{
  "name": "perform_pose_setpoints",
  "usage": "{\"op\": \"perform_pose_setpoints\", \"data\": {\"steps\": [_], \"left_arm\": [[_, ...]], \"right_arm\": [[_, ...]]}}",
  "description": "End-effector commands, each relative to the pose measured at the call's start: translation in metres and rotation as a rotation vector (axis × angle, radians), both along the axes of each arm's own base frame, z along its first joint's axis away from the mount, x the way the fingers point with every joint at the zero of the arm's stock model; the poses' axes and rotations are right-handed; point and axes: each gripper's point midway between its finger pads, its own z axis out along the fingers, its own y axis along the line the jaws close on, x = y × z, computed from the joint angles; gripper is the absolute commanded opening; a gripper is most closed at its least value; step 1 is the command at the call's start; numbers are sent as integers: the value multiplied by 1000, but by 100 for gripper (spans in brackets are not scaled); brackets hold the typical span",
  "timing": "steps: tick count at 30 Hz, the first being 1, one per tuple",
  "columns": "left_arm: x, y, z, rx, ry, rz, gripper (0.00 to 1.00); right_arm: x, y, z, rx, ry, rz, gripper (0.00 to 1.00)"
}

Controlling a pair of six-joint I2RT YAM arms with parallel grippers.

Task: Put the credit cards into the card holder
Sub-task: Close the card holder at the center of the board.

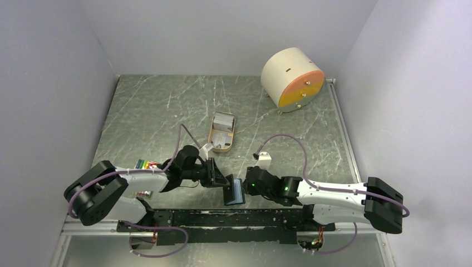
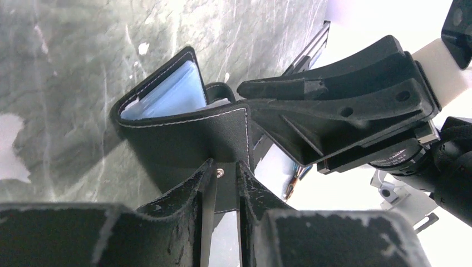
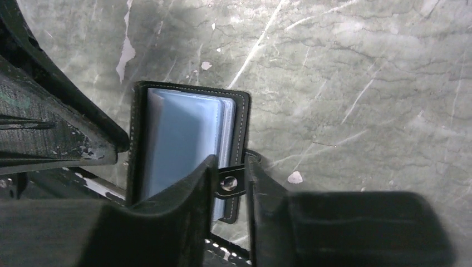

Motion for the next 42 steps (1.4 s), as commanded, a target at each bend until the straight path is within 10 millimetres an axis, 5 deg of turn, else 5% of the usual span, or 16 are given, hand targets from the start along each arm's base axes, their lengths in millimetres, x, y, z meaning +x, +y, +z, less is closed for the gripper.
{"op": "perform_pose_setpoints", "data": {"steps": [1,4,11,20,28,42], "left_arm": [[12,-18,18,-39,-83,-42,25],[13,-17,15,-18,-79,-34,27],[15,-8,10,27,-88,4,33],[18,0,-14,140,-90,11,13],[19,-11,-17,142,-98,-28,14],[22,-10,-43,263,-79,-65,18]], "right_arm": [[2,-7,2,-15,-11,-27,35],[3,-2,9,-3,-12,-20,48],[2,5,7,-15,8,-18,55],[1,3,-5,-60,35,-21,55],[5,-10,-4,-108,16,-55,33],[2,-7,6,-36,-9,-20,28]]}}
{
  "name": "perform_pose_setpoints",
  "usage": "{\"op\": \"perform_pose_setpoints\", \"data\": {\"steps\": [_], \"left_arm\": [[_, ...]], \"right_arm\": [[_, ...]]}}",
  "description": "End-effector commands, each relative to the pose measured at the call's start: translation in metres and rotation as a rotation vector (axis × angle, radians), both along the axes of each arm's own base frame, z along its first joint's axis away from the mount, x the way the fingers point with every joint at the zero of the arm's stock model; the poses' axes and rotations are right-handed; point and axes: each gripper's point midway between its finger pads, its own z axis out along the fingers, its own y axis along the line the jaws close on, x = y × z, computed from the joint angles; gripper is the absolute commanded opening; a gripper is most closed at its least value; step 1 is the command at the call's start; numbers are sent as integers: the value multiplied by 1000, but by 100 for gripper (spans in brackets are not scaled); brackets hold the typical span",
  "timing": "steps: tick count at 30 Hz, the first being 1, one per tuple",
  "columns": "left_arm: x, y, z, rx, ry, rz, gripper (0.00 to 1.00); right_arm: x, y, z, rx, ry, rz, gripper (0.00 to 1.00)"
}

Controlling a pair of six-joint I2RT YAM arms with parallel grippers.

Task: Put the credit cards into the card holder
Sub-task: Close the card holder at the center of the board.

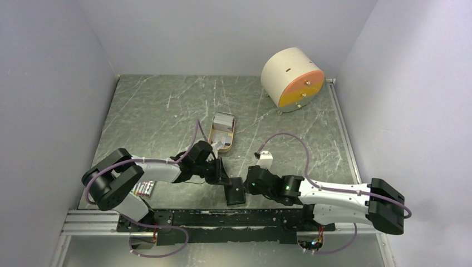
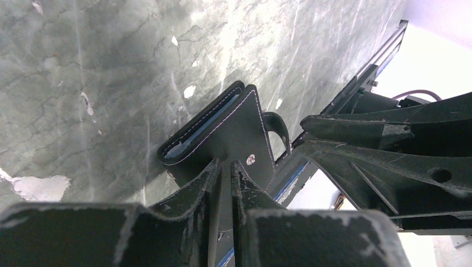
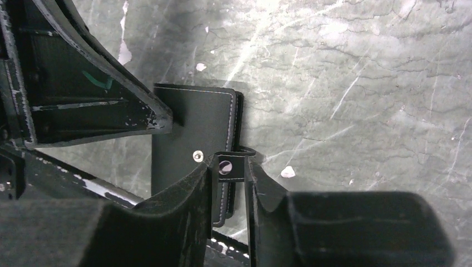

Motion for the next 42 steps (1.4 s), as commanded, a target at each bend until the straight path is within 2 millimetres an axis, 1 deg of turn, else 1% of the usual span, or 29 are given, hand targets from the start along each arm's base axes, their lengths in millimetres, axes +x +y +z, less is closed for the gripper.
{"op": "perform_pose_setpoints", "data": {"steps": [1,2,3,7,10,14,16,17,21,29,33,38,42], "left_arm": [[2,3,-8,53,-18,-6,19],[1,2,-9,49,-15,-8,18],[0,2,-10,46,-9,-8,18],[-1,2,-16,47,-1,-2,18],[-2,3,-17,46,-1,-4,18],[-4,6,-21,57,0,3,18],[-4,6,-20,49,2,5,18],[-4,5,-20,46,1,4,18],[-4,5,-19,47,1,2,18],[-5,6,-17,39,1,5,17],[-6,6,-17,37,1,6,17],[-7,4,-14,21,6,5,17],[-7,4,-14,19,9,8,17]], "right_arm": [[2,3,-2,-18,-5,6,33],[2,6,0,-13,-1,8,39],[1,8,1,-3,4,10,42],[2,15,4,22,5,8,48],[3,14,1,-7,6,4,49],[3,21,2,-9,10,25,50],[2,20,-2,-23,14,23,47],[2,19,-3,-31,16,23,44],[2,19,-2,-35,15,23,20],[0,19,5,-10,8,24,0],[-1,18,2,-4,13,23,0],[-2,28,7,77,0,42,0],[-4,34,1,86,16,55,0]]}}
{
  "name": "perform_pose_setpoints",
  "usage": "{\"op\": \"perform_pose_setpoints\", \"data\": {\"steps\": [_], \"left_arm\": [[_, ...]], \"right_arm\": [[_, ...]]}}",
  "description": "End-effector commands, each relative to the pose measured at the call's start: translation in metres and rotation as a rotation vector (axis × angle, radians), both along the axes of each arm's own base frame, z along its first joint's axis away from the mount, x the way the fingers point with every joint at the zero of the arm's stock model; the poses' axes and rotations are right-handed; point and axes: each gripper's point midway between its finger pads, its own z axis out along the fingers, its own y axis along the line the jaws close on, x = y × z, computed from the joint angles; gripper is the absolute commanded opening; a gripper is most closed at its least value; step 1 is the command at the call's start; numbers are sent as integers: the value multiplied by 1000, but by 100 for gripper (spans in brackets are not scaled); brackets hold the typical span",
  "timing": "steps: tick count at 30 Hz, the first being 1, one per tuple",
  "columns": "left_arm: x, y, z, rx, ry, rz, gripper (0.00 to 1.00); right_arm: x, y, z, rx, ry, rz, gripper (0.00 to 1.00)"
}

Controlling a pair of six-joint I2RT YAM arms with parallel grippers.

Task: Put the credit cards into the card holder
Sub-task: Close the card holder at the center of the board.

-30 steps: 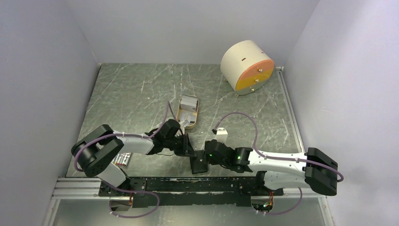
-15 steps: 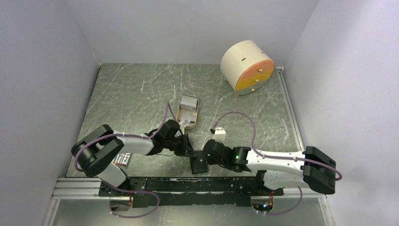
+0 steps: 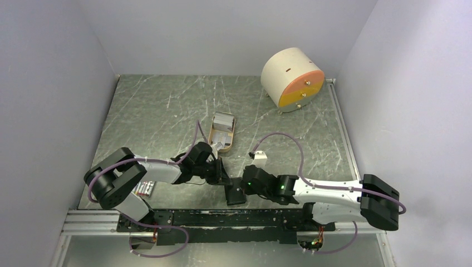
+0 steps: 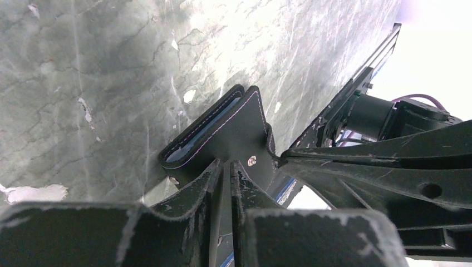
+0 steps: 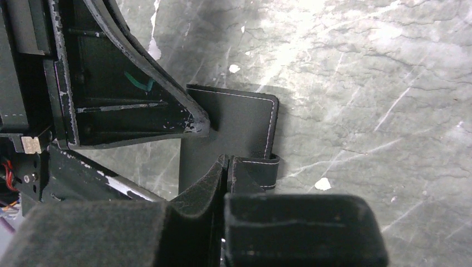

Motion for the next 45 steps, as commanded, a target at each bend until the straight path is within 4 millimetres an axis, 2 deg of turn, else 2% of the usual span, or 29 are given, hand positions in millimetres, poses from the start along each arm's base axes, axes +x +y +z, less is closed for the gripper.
{"op": "perform_pose_setpoints", "data": {"steps": [1,17,22,34,45], "left_arm": [[-7,6,-10,36,11,1,17],[-8,6,-10,31,13,-2,16],[-8,7,-10,40,13,0,17],[-8,7,-13,42,21,3,16],[-10,9,-20,55,41,10,16]], "right_arm": [[-3,11,-2,43,8,13,0],[-3,7,-18,-63,-17,15,0],[-2,7,-17,-103,-39,23,0],[-18,17,-25,-138,-46,44,0],[-33,7,-39,-227,-77,20,0]]}}
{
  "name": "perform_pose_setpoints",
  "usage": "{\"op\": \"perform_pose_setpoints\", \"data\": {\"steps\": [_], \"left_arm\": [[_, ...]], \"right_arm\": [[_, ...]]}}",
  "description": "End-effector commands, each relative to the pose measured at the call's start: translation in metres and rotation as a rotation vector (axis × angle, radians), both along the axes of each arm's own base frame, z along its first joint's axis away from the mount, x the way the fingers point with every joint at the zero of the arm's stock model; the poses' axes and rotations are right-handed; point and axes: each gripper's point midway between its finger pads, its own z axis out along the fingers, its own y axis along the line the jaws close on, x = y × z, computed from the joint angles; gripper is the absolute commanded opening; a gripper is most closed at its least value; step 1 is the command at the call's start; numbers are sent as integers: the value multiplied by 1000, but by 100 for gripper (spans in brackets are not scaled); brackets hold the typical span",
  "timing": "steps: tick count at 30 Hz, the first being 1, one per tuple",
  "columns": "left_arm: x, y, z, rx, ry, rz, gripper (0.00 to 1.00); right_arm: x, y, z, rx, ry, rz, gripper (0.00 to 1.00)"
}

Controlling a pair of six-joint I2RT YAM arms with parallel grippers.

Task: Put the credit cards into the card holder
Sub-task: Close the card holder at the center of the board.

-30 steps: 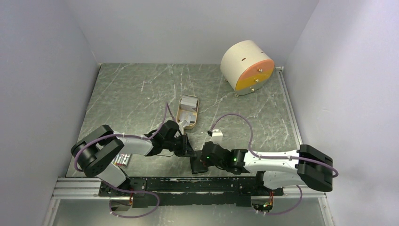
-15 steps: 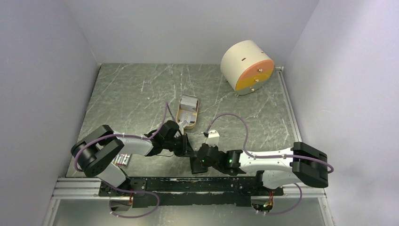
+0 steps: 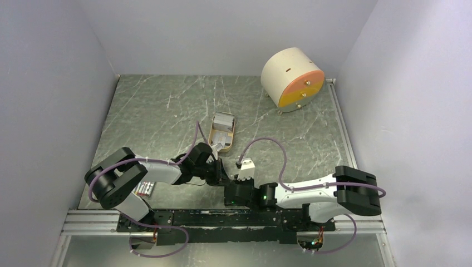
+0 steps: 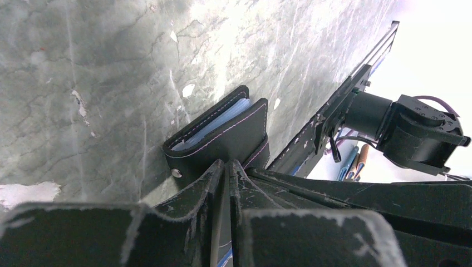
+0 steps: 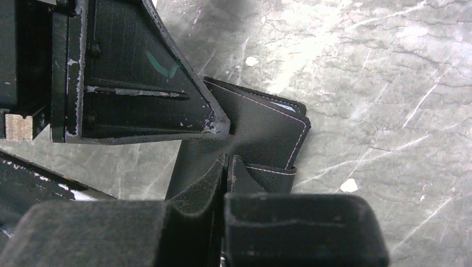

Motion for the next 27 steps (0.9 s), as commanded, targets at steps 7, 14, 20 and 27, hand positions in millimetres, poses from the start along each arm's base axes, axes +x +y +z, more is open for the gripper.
{"op": "perform_pose_setpoints", "data": {"steps": [7,14,20,27], "left_arm": [[-6,11,-23,73,27,14,15],[-7,13,-31,88,42,19,15],[-7,12,-35,95,48,27,15],[-7,12,-41,112,52,30,14]], "right_arm": [[-24,-18,-21,-86,13,6,0],[-32,-25,-29,-87,-23,15,0],[-39,-27,-41,-186,-81,14,0],[-48,-31,-50,-206,-113,26,0]]}}
